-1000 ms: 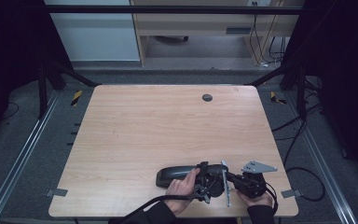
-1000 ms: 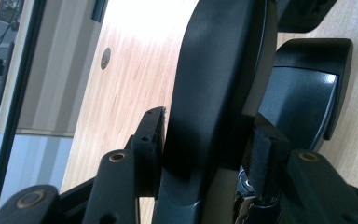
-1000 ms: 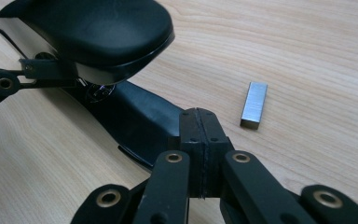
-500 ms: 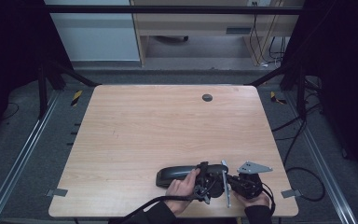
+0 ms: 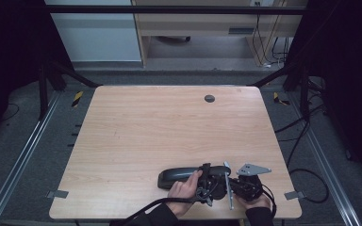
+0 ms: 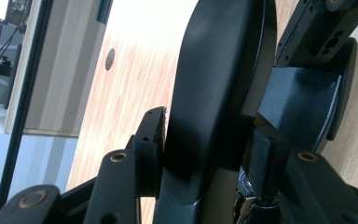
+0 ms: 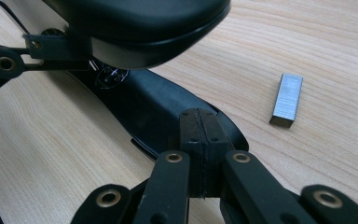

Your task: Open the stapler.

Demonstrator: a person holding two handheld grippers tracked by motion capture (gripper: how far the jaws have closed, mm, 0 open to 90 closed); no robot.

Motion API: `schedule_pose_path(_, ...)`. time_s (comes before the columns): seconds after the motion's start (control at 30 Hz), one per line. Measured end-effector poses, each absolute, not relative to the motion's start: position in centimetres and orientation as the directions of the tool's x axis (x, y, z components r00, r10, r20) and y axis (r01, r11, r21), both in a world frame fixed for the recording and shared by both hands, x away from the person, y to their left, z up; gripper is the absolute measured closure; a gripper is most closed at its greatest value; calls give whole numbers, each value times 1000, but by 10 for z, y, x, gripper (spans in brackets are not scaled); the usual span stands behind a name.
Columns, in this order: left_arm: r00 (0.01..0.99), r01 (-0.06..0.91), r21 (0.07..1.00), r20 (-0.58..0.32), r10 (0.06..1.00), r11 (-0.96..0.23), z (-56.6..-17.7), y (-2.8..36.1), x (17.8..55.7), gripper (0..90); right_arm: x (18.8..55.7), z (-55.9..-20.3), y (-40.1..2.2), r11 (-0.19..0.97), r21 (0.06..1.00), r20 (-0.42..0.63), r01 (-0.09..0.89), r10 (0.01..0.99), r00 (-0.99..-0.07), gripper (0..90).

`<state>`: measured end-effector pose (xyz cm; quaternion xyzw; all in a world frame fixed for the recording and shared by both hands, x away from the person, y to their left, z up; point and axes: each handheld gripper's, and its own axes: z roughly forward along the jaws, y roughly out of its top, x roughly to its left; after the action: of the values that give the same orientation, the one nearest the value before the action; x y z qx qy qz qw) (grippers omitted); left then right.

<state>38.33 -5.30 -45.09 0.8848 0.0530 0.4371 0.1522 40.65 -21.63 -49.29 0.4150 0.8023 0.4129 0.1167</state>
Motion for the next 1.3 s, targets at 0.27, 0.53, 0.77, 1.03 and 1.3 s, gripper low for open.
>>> schedule_pose_path(0.27, 608, -40, 319, 760, 230, -947, -452, -53, 383, 542, 407, -494, -214, 329, 752, 151, 571, 757, -636, 900)
schedule_pose_path(0.53, 607, -42, 317, 761, 228, -947, -452, -53, 382, 543, 408, -495, -213, 316, 757, 161, 572, 758, -631, 900)
schedule_pose_path(0.77, 603, -51, 322, 764, 228, -945, -451, -52, 382, 546, 408, -496, -213, 296, 756, 180, 583, 763, -621, 900)
schedule_pose_path(1.03, 599, -55, 354, 760, 252, -934, -444, -47, 382, 553, 407, -496, -212, 298, 757, 171, 582, 769, -616, 900)
schedule_pose_path(1.3, 599, -53, 384, 751, 278, -922, -434, -39, 382, 558, 406, -495, -211, 297, 753, 167, 588, 778, -606, 900)
